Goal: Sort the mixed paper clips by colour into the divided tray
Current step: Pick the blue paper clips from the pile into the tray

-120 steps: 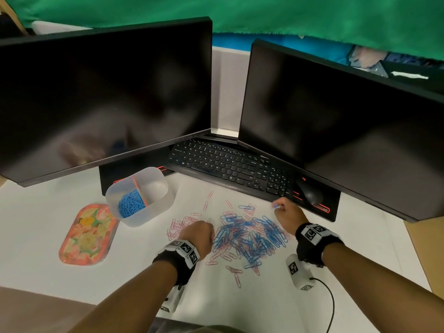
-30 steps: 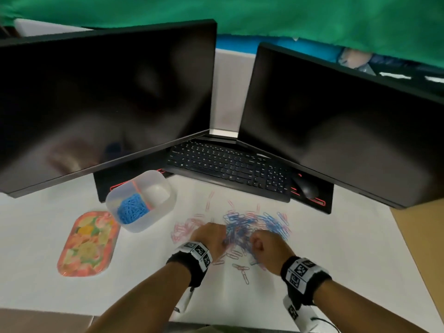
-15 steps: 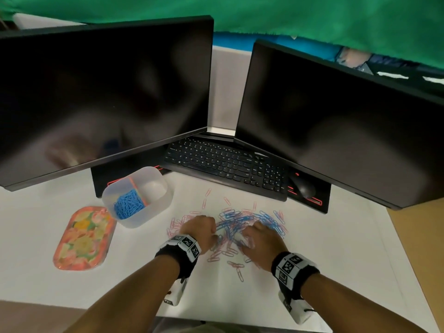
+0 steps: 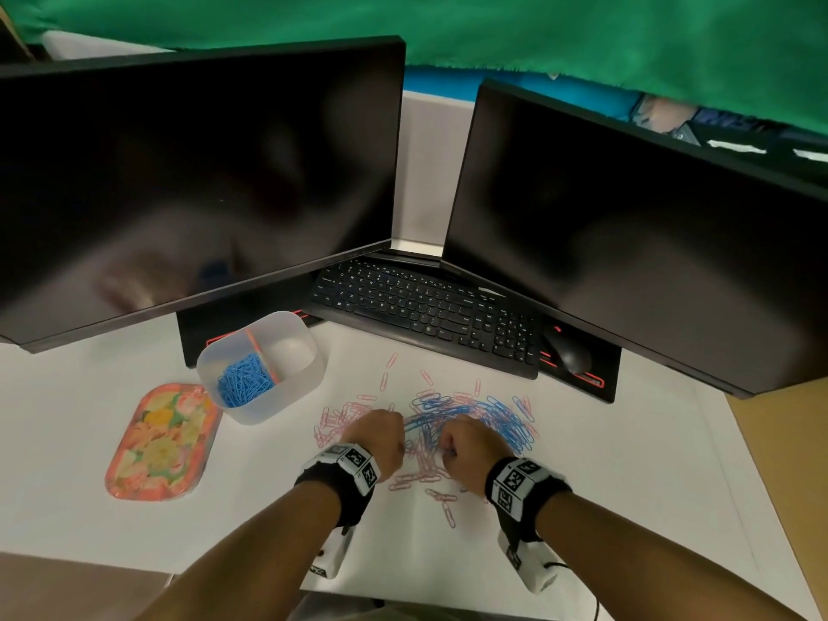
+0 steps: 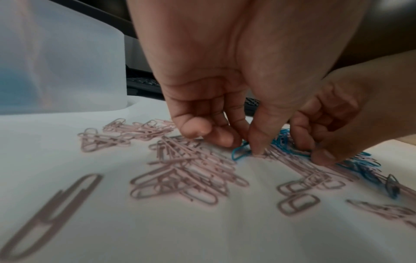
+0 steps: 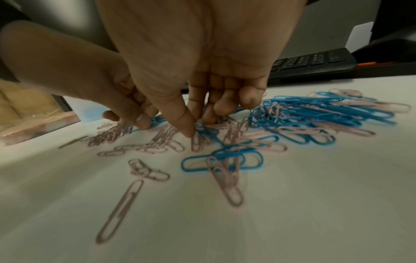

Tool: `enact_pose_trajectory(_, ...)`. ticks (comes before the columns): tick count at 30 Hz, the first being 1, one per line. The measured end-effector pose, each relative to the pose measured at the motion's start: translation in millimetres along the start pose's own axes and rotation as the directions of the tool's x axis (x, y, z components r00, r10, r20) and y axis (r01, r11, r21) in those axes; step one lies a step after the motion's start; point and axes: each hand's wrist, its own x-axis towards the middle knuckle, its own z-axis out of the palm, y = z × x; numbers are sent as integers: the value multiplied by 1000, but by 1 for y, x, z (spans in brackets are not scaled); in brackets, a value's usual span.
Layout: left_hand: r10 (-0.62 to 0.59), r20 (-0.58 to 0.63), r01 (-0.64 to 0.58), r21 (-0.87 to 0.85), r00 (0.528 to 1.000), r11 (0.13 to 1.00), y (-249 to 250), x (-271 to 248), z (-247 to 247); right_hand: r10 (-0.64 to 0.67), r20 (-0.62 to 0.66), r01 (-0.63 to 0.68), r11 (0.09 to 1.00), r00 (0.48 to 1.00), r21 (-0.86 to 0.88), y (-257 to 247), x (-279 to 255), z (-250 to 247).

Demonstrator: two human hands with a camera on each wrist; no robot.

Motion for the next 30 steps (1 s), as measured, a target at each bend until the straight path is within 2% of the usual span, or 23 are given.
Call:
enact_pose_trajectory(5,-21,-106,-9,-280,994,960,-7,-2,-3,-111,-28,110,993,993,-29,-4,0,3)
enact_pose_trajectory(11,-108,-104,40,-515,989,856,-13,-1,-6,-36,36,34,998,999,55,-4,9,4)
enact_pose_trajectory(16,-140,-61,73,-621,988,781,-14,-1,-8,8,70,-20,983,998,181,3,12,2)
enact_pose_trajectory(21,-168,-24,98,-724,986,683,-15,1,-7,51,14,-52,942,999,332,10,14,-3)
enact_pose_trajectory(26,-173,0,112,-764,985,635,-12,4,-5,81,33,-87,888,996,452,19,15,-12)
enact_pose_trajectory(30,-157,19,116,-762,987,637,-12,5,-4,112,43,-119,853,993,508,27,12,-14)
